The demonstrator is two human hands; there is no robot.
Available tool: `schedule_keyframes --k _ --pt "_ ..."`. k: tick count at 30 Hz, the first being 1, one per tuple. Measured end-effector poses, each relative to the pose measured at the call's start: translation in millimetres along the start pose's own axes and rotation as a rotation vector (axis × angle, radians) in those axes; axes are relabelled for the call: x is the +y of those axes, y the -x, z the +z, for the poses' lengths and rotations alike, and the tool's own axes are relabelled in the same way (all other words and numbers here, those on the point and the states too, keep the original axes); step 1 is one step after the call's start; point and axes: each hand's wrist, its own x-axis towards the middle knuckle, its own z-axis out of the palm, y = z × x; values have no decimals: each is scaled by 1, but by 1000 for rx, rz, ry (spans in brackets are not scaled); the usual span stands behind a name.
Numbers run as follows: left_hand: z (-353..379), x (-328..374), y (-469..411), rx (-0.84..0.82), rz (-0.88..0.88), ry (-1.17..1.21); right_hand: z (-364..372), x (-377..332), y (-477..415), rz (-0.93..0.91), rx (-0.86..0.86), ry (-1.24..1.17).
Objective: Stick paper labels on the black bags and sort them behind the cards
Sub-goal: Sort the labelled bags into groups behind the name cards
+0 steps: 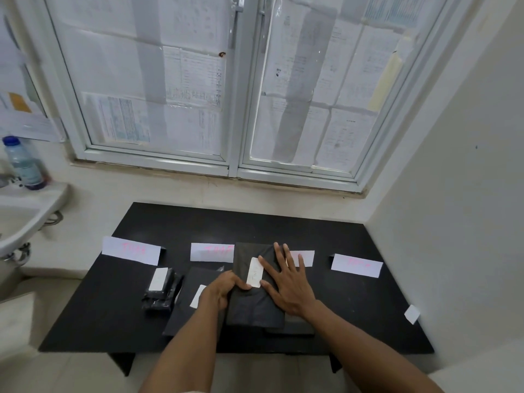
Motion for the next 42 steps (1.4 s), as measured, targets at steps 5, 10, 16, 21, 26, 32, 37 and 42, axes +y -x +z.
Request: schedule_keyframes --k 5,10,16,21,26,32,37,42 --pt "-3 4 4 -16 -8 -60 -3 -5 -6 -115 29 103" --pt "-10 4 8 -61 -2 -48 -7 -9 -9 -112 -37 47" --pt "-21 5 15 -18 -8 -39 -6 -19 -14 -156 -97 6" --pt "-39 4 9 49 0 38 2 -32 -20 -132 -80 26" --pt "-51 9 10 107 -19 54 16 -51 -30 -87 -55 -20" --pt "-68 15 9 122 -45 48 23 -70 -43 35 -71 -187" --pt "-87 4 1 211 -96 35 44 -86 -49 42 -132 -97" --pt "-109 -14 -8 359 -207 -78 71 -102 -37 114 -339 -207"
